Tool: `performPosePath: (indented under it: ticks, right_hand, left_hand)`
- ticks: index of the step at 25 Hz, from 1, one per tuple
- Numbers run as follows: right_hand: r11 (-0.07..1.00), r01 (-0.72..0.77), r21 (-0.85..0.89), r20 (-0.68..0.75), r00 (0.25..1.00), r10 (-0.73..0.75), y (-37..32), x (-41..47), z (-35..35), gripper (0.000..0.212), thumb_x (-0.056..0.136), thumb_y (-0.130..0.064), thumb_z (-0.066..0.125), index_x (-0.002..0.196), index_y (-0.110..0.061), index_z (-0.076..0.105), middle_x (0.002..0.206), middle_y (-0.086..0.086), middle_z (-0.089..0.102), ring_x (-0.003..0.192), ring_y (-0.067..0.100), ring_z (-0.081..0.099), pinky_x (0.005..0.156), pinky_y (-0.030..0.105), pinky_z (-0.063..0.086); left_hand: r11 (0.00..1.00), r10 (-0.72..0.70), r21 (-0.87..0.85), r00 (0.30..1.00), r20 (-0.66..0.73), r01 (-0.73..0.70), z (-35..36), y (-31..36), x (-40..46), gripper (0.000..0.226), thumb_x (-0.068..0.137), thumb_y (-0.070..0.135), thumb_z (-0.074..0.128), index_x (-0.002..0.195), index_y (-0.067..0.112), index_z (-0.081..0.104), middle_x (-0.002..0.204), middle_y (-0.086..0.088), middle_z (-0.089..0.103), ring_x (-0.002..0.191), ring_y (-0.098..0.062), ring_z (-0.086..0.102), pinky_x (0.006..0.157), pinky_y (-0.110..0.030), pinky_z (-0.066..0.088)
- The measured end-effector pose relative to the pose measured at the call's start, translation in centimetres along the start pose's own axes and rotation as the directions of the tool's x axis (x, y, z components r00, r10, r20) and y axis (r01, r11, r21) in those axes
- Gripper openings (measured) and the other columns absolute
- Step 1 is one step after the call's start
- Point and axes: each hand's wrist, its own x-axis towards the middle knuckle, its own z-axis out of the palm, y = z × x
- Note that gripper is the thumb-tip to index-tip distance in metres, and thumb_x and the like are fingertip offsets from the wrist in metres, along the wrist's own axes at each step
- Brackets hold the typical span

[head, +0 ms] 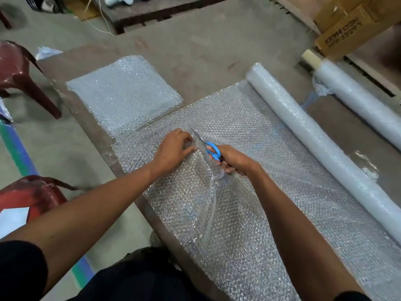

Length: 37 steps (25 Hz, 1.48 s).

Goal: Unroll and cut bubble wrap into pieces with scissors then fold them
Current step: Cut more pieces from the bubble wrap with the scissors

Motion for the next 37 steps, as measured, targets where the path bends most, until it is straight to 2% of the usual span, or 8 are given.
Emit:
performPosePath:
  ticks: [2, 6, 11, 21, 25, 31, 35, 37]
  right_hand:
    - [1.000, -0.018, 0.008, 0.011, 1.000, 0.018, -0.3, 0.1, 0.0, 0.049, 0.109, -0.051, 0.051, 0.107, -0.005, 0.068, 0.063, -0.003, 0.056, 0.040, 0.008, 0.039, 0.036, 0.020, 0.031]
    - [0.997, -0.062, 0.045, 0.046, 0.997, 0.060, -1.1, 0.9, -0.1, 0.058, 0.107, -0.060, 0.045, 0.105, -0.006, 0.066, 0.062, -0.001, 0.056, 0.039, 0.012, 0.038, 0.036, 0.022, 0.024]
    - [1.000, -0.022, 0.004, 0.012, 1.000, 0.022, -1.7, 2.7, 0.3, 0.047, 0.107, -0.053, 0.053, 0.098, -0.009, 0.069, 0.064, 0.000, 0.056, 0.042, 0.012, 0.038, 0.038, 0.022, 0.028]
    - [0.999, -0.009, 0.038, 0.037, 0.999, 0.007, -3.7, 5.3, 1.2, 0.045, 0.104, -0.057, 0.055, 0.094, -0.015, 0.067, 0.064, -0.001, 0.053, 0.044, 0.015, 0.037, 0.038, 0.021, 0.026]
    - [0.998, -0.024, 0.049, 0.049, 0.999, 0.021, -4.3, 6.2, 1.6, 0.051, 0.103, -0.062, 0.050, 0.100, -0.013, 0.066, 0.066, 0.001, 0.053, 0.043, 0.014, 0.036, 0.037, 0.020, 0.025]
    - [0.991, 0.089, 0.096, 0.096, 0.990, -0.099, -4.7, 7.3, 1.8, 0.046, 0.103, -0.058, 0.058, 0.095, -0.014, 0.067, 0.068, 0.004, 0.053, 0.040, 0.011, 0.030, 0.035, 0.021, 0.023]
    - [0.992, 0.082, 0.094, 0.095, 0.991, -0.091, -4.7, 7.5, 1.6, 0.038, 0.107, -0.049, 0.058, 0.096, -0.014, 0.067, 0.067, 0.002, 0.053, 0.038, 0.010, 0.033, 0.033, 0.020, 0.023]
    - [0.991, 0.096, 0.094, 0.107, 0.989, -0.106, -4.5, 7.4, 1.5, 0.035, 0.108, -0.045, 0.059, 0.096, -0.013, 0.068, 0.068, 0.002, 0.054, 0.038, 0.010, 0.034, 0.033, 0.021, 0.024]
  left_hand:
    - [0.999, 0.002, -0.035, 1.000, -0.018, -0.003, 0.0, -0.2, 0.0, 0.021, 0.094, 0.035, 0.078, 0.111, 0.024, 0.074, 0.103, 0.008, 0.061, 0.091, -0.006, 0.057, 0.073, -0.013, 0.040]
    - [0.996, 0.013, -0.092, 1.000, -0.017, -0.014, 0.3, -1.1, 0.0, 0.016, 0.091, 0.031, 0.080, 0.104, 0.022, 0.077, 0.093, 0.013, 0.060, 0.084, 0.002, 0.054, 0.073, -0.011, 0.040]
    - [0.989, 0.039, -0.139, 0.998, -0.050, -0.046, 0.0, -1.6, -0.6, 0.012, 0.092, 0.030, 0.079, 0.103, 0.025, 0.078, 0.090, 0.019, 0.057, 0.082, 0.007, 0.051, 0.071, -0.005, 0.039]
    - [0.984, 0.021, -0.175, 0.996, -0.088, -0.036, 0.5, -1.9, -0.5, 0.012, 0.089, 0.034, 0.081, 0.099, 0.026, 0.079, 0.085, 0.027, 0.051, 0.081, 0.008, 0.047, 0.073, -0.013, 0.032]
    - [0.981, -0.004, -0.195, 0.994, -0.107, -0.017, 0.7, -1.9, -0.4, 0.013, 0.087, 0.031, 0.085, 0.097, 0.024, 0.079, 0.082, 0.024, 0.052, 0.077, 0.008, 0.047, 0.069, -0.010, 0.031]
    - [0.974, -0.042, -0.224, 0.995, -0.095, 0.020, 0.9, -2.3, -0.5, 0.012, 0.089, 0.029, 0.085, 0.097, 0.025, 0.077, 0.086, 0.013, 0.058, 0.076, 0.004, 0.049, 0.067, -0.011, 0.032]
    - [0.963, -0.061, -0.266, 0.996, -0.072, 0.039, 1.3, -2.5, -0.6, 0.012, 0.089, 0.032, 0.083, 0.098, 0.027, 0.077, 0.090, 0.013, 0.060, 0.078, 0.001, 0.054, 0.069, -0.012, 0.039]
    - [0.965, -0.048, -0.262, 0.997, -0.067, 0.028, 1.4, -2.6, -0.6, 0.012, 0.090, 0.032, 0.082, 0.099, 0.028, 0.077, 0.091, 0.014, 0.061, 0.082, -0.001, 0.055, 0.075, -0.023, 0.051]
